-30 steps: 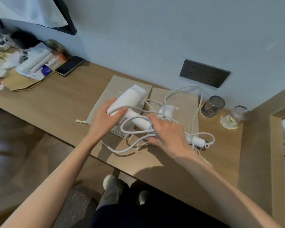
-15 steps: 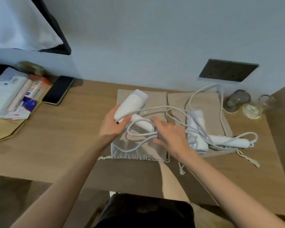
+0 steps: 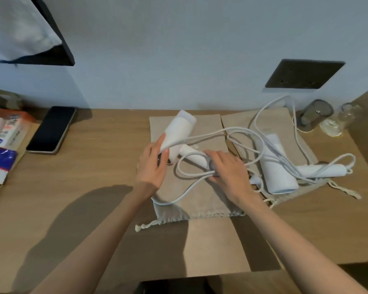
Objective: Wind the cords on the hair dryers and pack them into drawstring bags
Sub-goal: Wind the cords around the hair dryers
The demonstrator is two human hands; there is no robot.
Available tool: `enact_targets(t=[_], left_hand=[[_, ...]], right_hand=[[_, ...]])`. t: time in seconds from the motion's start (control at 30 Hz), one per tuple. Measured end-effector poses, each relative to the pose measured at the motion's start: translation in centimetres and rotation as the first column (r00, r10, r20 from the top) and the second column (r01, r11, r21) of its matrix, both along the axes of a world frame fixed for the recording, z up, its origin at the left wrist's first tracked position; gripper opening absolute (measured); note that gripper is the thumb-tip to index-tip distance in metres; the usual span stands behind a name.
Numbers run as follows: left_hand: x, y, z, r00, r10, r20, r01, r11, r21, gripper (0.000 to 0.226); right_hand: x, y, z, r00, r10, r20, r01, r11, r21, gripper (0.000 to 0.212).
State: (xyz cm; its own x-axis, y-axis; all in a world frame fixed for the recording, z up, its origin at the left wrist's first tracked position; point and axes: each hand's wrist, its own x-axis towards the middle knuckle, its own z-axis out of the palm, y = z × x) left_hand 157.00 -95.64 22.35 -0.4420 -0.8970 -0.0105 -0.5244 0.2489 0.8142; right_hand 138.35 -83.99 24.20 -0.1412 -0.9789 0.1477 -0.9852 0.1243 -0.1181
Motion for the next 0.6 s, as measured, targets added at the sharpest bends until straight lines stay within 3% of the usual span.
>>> enact_targets(t=[0.17,0.33,0.6], left_hand=[[-1.0,0.5,-1.9,0.993,0.03,-0.113,-0.056,0.971,-0.233,0.041],[-1.5,0.5,-3.4,0.984,0.019,-0.176,-0.085,0.924,-0.372,0.039],[-1.5,1.5,-3.4,1.0,0.004,-0.002,-0.005,0.872,-0.49,0.042]], right_hand=[[-1.2,-0.9,-3.1,0.991,-0.005,-0.131,-0.024,0.975,-0.22,0.047],[-1.3,-0.9,-4.5,0.986,-0.021,-0.163,-0.036,0.94,-0.338,0.049],[-1.2,-0.1,-4.5,0.978,-0.026,-0.207,-0.056,0.922,-0.382,0.056]])
